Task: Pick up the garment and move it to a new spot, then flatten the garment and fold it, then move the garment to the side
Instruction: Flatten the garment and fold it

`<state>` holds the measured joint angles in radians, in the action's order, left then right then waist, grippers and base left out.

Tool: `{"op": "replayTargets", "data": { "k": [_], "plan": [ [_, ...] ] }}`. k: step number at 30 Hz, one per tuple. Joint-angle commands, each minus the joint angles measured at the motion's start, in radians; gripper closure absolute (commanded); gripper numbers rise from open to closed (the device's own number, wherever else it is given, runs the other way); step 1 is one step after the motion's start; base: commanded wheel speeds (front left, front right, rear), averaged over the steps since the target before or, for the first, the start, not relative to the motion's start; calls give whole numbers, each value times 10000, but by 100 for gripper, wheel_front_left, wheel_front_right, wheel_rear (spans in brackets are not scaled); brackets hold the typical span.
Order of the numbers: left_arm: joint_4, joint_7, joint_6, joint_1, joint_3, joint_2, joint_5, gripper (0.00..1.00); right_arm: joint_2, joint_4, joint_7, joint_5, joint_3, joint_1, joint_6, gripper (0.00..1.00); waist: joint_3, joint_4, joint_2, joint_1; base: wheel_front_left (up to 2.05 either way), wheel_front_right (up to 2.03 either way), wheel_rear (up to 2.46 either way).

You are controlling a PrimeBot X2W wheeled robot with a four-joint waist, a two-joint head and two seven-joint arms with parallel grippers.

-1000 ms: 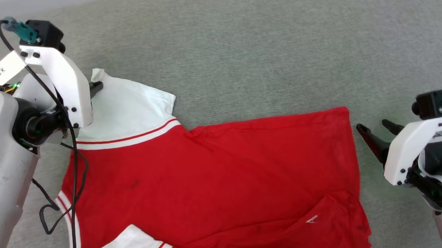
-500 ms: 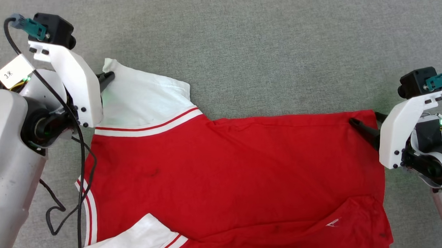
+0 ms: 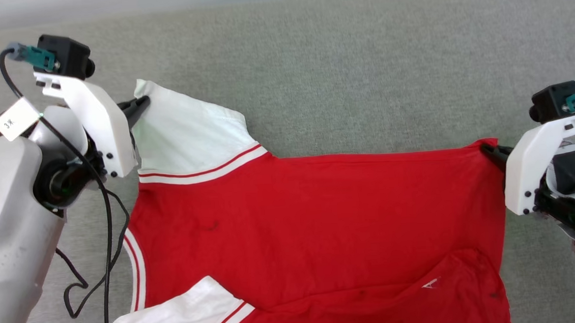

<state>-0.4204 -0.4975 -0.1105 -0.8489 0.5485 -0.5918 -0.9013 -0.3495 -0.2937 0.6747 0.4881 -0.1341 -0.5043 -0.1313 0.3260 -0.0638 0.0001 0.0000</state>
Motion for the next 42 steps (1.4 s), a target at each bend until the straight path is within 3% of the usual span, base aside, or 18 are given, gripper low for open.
{"op": "replayTargets", "data": {
  "k": [1,13,22,28,37,42],
  "plan": [
    [-4,146,-10,188,-33,-26,27,100,-33,130,-82,-118,128,244,12,100,-375,156,-1,0,0,0,0],
    [1134,1316,158,2610,-333,-277,-597,100,634,1130,-595,-680,1477,2590,12,100,-1788,639,-1,0,0,0,0],
    [2503,2290,1042,5629,-550,-581,-997,100,1229,1090,-1130,-777,2027,4157,12,100,-2284,879,-1,0,0,0,0],
    [2947,2777,1541,7302,-497,-483,-1219,100,1486,785,-1678,-724,2297,4839,12,100,-2507,1020,-1,0,0,0,0],
    [3170,2997,1821,8529,-394,-478,-1410,100,1804,577,-2237,-687,2668,5747,12,100,-2681,1215,-1,0,0,0,0],
    [2489,3277,1519,8479,-177,5,-1437,100,2148,187,-2485,-597,2589,6227,14,100,-2660,1260,-1,0,0,0,0]
  ]
}}
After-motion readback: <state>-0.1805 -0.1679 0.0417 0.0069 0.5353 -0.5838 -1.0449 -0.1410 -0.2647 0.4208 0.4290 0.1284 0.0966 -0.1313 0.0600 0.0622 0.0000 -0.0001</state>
